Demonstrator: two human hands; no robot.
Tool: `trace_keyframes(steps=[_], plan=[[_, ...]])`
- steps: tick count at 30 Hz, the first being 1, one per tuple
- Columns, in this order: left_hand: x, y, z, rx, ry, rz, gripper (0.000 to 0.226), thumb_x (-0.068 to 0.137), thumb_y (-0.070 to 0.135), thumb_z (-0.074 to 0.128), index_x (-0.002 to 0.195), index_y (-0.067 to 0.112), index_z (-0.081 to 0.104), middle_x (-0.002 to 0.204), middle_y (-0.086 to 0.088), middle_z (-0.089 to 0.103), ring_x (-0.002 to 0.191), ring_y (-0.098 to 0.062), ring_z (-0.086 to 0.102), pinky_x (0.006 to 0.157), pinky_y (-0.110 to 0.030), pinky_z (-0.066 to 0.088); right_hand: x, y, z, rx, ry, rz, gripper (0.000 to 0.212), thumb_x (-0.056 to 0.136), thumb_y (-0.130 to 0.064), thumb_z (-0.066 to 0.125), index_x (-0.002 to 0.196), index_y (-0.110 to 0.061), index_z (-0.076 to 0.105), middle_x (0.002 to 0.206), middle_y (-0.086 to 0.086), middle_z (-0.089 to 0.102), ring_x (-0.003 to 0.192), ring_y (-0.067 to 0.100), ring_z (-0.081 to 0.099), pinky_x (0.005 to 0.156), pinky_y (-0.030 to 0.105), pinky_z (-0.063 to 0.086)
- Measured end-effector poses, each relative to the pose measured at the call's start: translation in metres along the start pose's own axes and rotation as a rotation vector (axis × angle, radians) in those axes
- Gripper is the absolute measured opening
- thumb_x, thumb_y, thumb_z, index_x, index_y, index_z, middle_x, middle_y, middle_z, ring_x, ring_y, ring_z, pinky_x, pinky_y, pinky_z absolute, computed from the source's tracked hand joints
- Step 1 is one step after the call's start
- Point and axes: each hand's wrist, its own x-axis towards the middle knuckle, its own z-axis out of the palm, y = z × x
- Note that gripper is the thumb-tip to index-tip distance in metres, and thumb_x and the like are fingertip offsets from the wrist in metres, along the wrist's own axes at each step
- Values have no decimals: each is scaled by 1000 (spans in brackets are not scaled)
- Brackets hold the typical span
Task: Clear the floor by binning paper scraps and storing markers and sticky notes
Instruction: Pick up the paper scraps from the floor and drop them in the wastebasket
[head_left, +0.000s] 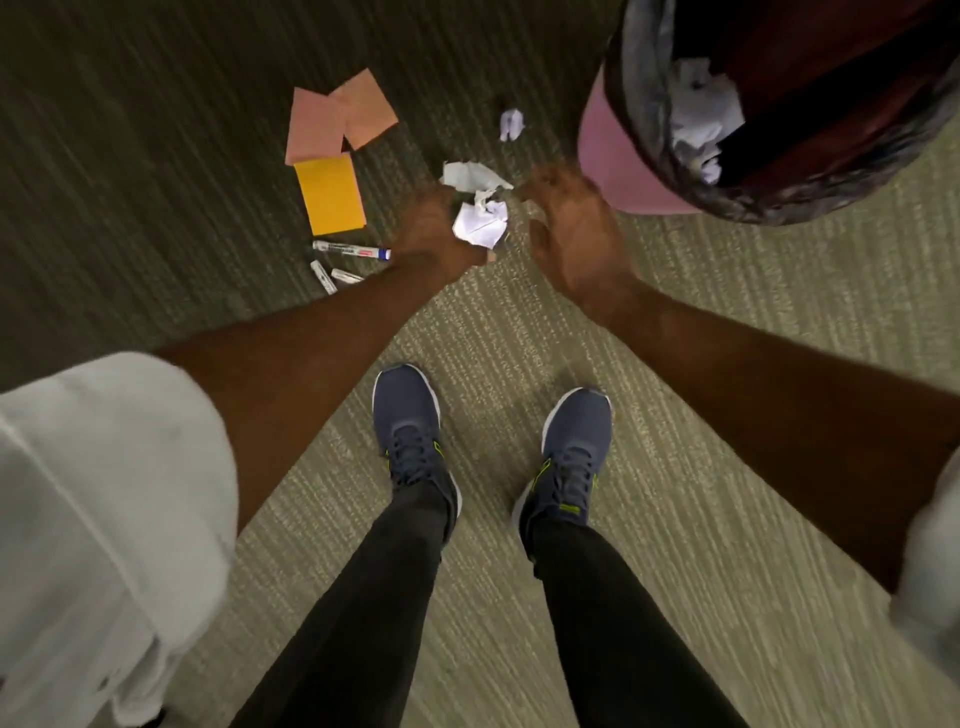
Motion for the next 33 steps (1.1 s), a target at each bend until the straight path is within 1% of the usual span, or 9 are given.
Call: trace_keyframes(steps=[4,9,14,18,20,23,27,30,33], plan=[[37,-12,19,127,-5,133,82,81,24,79,150,12,37,155,-14,34,143,-29,37,119,-33,30,39,29,34,-83,10,-20,49,101,-10,40,151,-12,40,161,9,33,148,23,32,122,27,20],[100,-20,31,94,69,138,38,94,14,58,132,11,63,138,-10,62,130,-24,56,110,-28,41,117,52,73,-164,-34,-68,49,98,-8,42,147,-8,41,146,24,43,132,41,44,110,43,37],[129,-29,45,199,68,198,40,100,22,54,139,11,54,143,-11,55,135,-28,50,110,-31,35,157,67,105,-338,-97,-117,54,102,-19,41,153,-3,32,153,30,37,142,42,36,119,47,29],[136,-39,46,261,65,248,32,98,17,57,128,11,64,132,-11,65,125,-25,60,108,-33,44,151,73,119,-307,-90,16,50,105,-18,29,151,1,30,154,25,35,145,40,32,122,41,16],[132,-42,45,301,92,236,31,100,8,49,126,7,65,128,-15,66,119,-29,63,105,-36,48,140,69,114,-154,37,102,45,103,-18,34,143,-3,45,148,19,44,140,34,40,114,33,23],[124,-49,41,329,114,231,31,99,4,48,123,8,67,125,-18,66,115,-33,64,101,-41,51,114,44,107,-30,222,130,36,94,-9,45,130,-6,53,133,13,54,120,23,54,98,30,39],[114,-66,35,192,129,136,28,97,15,56,122,13,67,125,-13,67,114,-30,63,96,-38,50,80,24,111,29,215,16,28,87,-3,52,114,-10,55,119,6,57,105,18,56,83,26,43],[106,-80,29,109,177,108,25,94,20,58,116,13,69,119,-11,71,112,-28,65,93,-35,53,71,28,121,44,171,-52,28,89,-11,53,116,-9,54,121,9,57,108,22,55,93,33,48],[100,-93,25,141,162,184,23,91,19,59,107,13,73,108,-11,74,101,-28,68,84,-33,53,67,32,135,-64,-1,-107,56,91,-39,64,138,-16,45,148,9,41,125,28,48,103,41,47]])
